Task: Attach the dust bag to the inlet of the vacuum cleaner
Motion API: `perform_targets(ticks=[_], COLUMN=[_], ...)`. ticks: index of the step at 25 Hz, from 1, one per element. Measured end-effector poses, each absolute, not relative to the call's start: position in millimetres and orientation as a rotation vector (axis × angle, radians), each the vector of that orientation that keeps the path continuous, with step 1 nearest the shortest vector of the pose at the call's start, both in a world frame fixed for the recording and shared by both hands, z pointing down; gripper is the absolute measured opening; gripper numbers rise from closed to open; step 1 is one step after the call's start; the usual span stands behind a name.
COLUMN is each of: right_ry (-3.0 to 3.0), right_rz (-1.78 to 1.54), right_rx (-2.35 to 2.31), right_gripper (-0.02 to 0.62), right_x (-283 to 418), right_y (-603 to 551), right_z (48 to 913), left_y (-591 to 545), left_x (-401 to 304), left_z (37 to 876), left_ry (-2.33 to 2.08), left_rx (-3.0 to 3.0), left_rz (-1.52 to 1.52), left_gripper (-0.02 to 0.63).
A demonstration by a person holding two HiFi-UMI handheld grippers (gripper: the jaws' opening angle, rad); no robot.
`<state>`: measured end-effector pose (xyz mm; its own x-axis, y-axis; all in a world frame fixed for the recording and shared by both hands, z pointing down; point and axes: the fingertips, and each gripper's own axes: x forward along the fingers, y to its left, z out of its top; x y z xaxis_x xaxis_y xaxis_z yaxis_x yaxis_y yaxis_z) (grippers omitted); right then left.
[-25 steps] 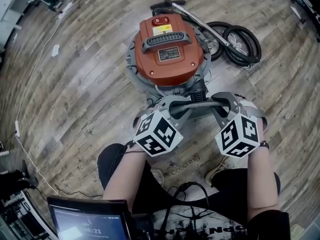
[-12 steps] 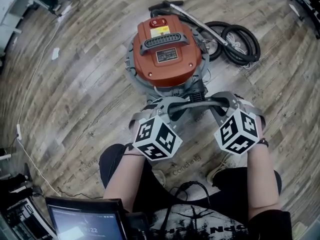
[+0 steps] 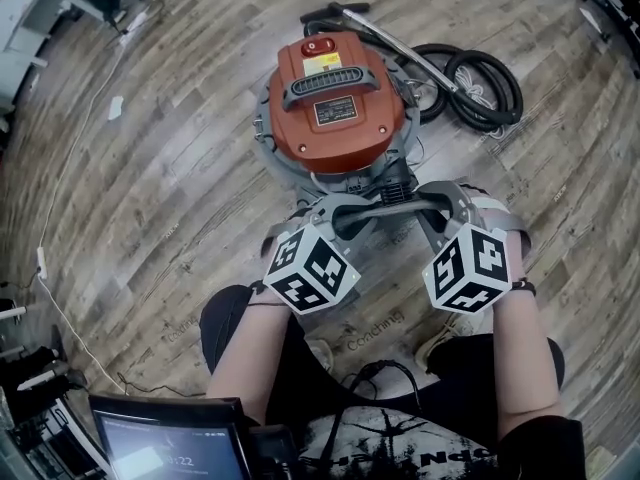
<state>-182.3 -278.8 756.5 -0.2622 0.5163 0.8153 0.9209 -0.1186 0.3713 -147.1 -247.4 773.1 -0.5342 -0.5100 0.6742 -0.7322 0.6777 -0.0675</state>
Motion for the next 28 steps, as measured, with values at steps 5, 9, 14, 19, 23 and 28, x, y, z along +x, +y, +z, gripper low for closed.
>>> perform_targets(ticks=[5,9,14,19,23,28], right_ry=[-1.744,-1.726,-1.75,-1.77,-1.781,-1.787], right_rz=[-1.324,-1.213,-1.197,-1.279,-1.366,-1.353], right_rx=[-1.575,-1.515,-1.471,-1.489,-1.517,-1.531], right_gripper=[0.054,0.052,0.057,0.055,0.057,0.057], right_x=[-182.1,-188.6,-195.3,-196.3,-192.6,-190.7], right_y=[-281.4,-292.6,-294.0,-291.8,-279.5,-278.5], right_z=[757.8,770.5,783.1,772.3,762.7,760.5], left_y=[-247.5,-253.7,-260.5,-259.9,-253.9,-252.0], left_x=[-153.3,-165.1,-168.8,-163.3,-156.8,-160.8], left_z=[776.1,766.7,756.3,763.3,778.0,778.3], left_ry=[-2.233,-2.208,-2.231,-2.255,-2.284,-2.294], left_rx=[0.914,0.905,0.907,0.914,0.912,0.896], left_rz=[0.544,0.628,0.657,0.585,0.481,0.459], left_gripper=[0.032,0.048,0.046,0.038,0.034,0.037])
